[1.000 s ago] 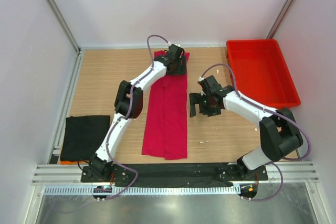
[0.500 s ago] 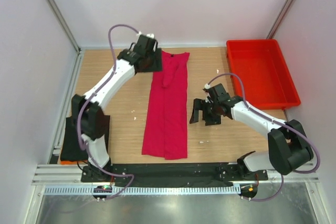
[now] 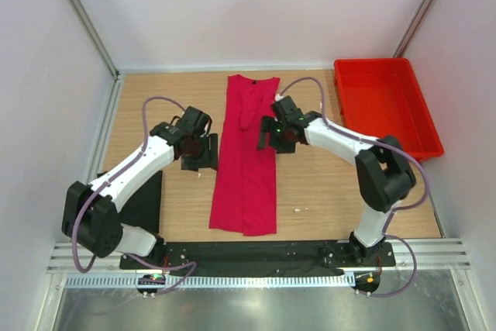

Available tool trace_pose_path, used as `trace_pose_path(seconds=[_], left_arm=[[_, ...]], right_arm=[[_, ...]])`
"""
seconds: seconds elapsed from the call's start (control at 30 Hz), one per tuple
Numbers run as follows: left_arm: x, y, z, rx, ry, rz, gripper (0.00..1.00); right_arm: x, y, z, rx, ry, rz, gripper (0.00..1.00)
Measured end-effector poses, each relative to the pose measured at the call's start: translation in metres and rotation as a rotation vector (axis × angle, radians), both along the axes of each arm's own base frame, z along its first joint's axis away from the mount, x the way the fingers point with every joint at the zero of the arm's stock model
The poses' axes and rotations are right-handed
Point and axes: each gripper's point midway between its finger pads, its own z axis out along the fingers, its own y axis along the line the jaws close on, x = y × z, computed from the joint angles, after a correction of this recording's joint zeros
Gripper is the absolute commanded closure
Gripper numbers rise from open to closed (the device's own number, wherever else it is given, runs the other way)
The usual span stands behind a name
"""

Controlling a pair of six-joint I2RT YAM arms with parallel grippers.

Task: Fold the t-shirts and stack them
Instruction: Fold the tshirt

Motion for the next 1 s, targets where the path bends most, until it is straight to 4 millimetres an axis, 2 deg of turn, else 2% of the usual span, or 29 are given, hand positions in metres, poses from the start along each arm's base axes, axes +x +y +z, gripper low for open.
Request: trace_pose_path(seconds=[0.13, 0.27, 0.4, 0.53, 0.63, 0.67, 0.77, 0.87, 0.97, 1.0], left_arm=[[-0.006, -0.003, 0.002, -0.036, 0.005, 0.007, 0.35], [-0.016, 0.000, -0.011, -0.037, 0.048, 0.011, 0.35], [-0.017, 0.005, -0.018, -0.060, 0.075, 0.033, 0.36], [-0.015, 0.013, -0.025, -0.081, 0.090, 0.068, 0.36], [-0.019, 0.016, -0.031, -0.099, 0.114, 0.078, 0.36], [-0.021, 0.015, -0.035, -0.110, 0.125, 0.077, 0.36], [-0.030, 0.010, -0.048, -0.144, 0.177, 0.063, 0.41], [-0.044, 0.005, -0.064, -0.170, 0.253, 0.051, 0.47], [-0.057, 0.002, -0.076, -0.197, 0.313, 0.043, 0.47], [-0.062, 0.000, -0.077, -0.211, 0.332, 0.040, 0.49]], right_arm=[[0.033, 0.032, -0.001, -0.090, -0.059, -0.013, 0.21], [0.057, 0.050, -0.019, -0.182, -0.073, -0.034, 0.23], [0.072, 0.043, -0.050, -0.287, -0.057, -0.065, 0.25], [0.096, 0.043, -0.047, -0.331, -0.109, -0.082, 0.25], [0.109, 0.037, -0.049, -0.375, -0.127, -0.063, 0.20], [0.111, 0.035, -0.049, -0.385, -0.129, -0.052, 0.16], [0.113, 0.028, -0.046, -0.417, -0.128, -0.010, 0.01], [0.104, 0.018, -0.039, -0.441, -0.111, 0.038, 0.00], [0.077, 0.004, -0.024, -0.407, -0.086, 0.071, 0.00], [0.059, -0.004, -0.016, -0.384, -0.070, 0.085, 0.00]])
